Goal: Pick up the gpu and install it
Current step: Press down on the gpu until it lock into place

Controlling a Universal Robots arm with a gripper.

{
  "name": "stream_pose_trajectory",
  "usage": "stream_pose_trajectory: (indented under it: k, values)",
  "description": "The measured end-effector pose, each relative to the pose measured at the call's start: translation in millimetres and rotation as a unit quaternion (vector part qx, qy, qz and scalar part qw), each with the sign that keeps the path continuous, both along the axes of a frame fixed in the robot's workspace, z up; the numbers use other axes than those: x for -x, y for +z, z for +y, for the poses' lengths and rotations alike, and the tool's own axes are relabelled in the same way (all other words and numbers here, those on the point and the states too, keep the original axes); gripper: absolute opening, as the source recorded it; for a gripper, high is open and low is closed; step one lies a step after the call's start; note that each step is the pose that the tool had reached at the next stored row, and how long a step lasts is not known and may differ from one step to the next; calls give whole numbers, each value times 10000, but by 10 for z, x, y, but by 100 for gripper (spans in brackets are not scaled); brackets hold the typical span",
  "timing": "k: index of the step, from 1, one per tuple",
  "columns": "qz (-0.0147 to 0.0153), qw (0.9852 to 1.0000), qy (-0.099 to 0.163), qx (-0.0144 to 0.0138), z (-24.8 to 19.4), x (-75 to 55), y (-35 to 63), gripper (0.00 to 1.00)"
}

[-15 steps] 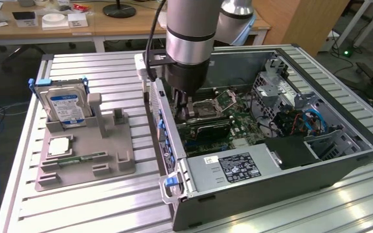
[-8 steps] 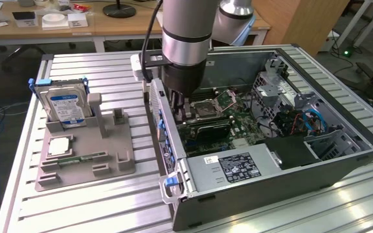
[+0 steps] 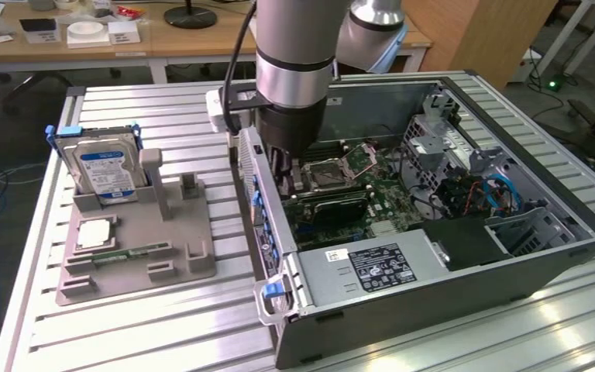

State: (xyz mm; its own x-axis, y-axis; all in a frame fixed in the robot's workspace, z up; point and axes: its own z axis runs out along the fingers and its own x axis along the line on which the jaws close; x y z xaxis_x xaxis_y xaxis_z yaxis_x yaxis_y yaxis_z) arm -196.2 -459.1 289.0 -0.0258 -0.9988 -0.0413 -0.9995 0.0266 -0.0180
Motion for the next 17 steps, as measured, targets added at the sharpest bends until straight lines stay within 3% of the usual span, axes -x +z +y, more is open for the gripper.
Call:
stream_pose_trajectory:
  k: [5,12,17]
  values:
    - [10,10000,0,0,1,-29,-83,11]
    - [6,10000,9,-2,1,-311,-126,11]
    - [6,10000,15,-2,2,-336,-156,11]
